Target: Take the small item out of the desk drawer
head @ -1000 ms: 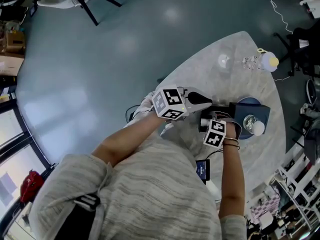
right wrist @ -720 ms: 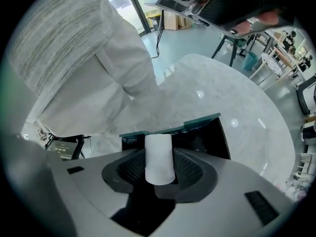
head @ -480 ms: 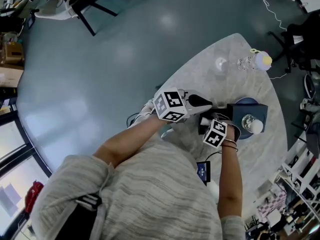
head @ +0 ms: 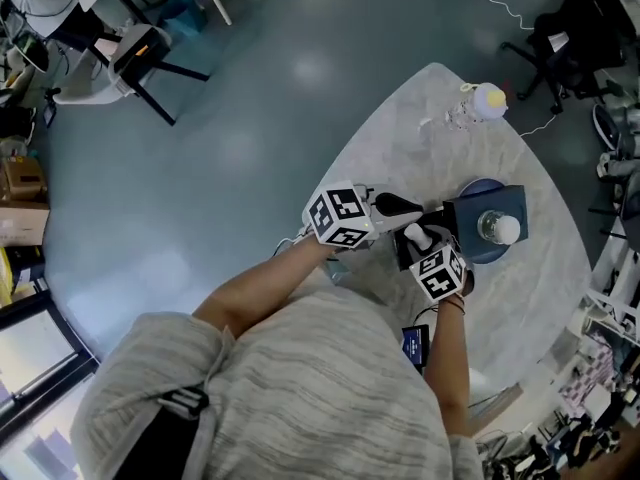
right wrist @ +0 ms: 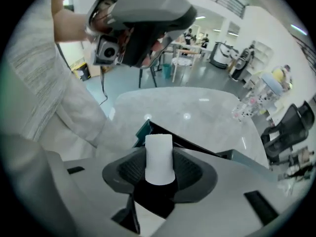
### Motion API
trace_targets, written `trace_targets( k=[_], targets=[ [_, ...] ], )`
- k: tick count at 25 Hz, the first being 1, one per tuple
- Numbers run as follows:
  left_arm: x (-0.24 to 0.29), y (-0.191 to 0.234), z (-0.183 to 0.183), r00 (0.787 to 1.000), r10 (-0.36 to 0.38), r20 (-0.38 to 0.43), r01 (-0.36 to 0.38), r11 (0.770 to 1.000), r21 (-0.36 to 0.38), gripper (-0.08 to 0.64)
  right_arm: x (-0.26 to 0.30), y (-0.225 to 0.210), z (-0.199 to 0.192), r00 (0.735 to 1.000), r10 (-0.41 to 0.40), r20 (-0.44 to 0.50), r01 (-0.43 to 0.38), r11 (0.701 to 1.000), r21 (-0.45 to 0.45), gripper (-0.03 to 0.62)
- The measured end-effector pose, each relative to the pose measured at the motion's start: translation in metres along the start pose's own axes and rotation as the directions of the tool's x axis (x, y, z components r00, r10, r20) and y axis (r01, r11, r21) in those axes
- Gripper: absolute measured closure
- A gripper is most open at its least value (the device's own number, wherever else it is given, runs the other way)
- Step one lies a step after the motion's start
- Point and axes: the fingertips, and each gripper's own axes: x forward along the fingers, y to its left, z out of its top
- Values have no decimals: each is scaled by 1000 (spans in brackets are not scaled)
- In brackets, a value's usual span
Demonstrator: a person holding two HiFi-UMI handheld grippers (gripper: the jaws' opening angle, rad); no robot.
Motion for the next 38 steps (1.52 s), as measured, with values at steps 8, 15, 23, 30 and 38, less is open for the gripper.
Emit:
trace_targets(
  k=[8,15,23,30,38],
  targets=[
    [17,-14,16,993,-101,-67,105,992,64,545,-40,-23,12,927,-254,277,85,860,504,420],
    [20,-29,21,975,-179,-129,195,973,120,545,-82,-37,20,784,-468,407,39,692,721,422],
    [10,-46,27,956,-241,-166,269,947,174,545,-138,-29,36,599,-639,482,22,615,788,422],
    [0,-58,30,936,-290,-198,330,920,213,545,-166,-16,55,496,-712,497,46,593,804,422],
    [-5,-69,43,925,-321,-204,367,894,256,545,-189,-8,63,444,-753,486,99,580,809,422]
  ],
)
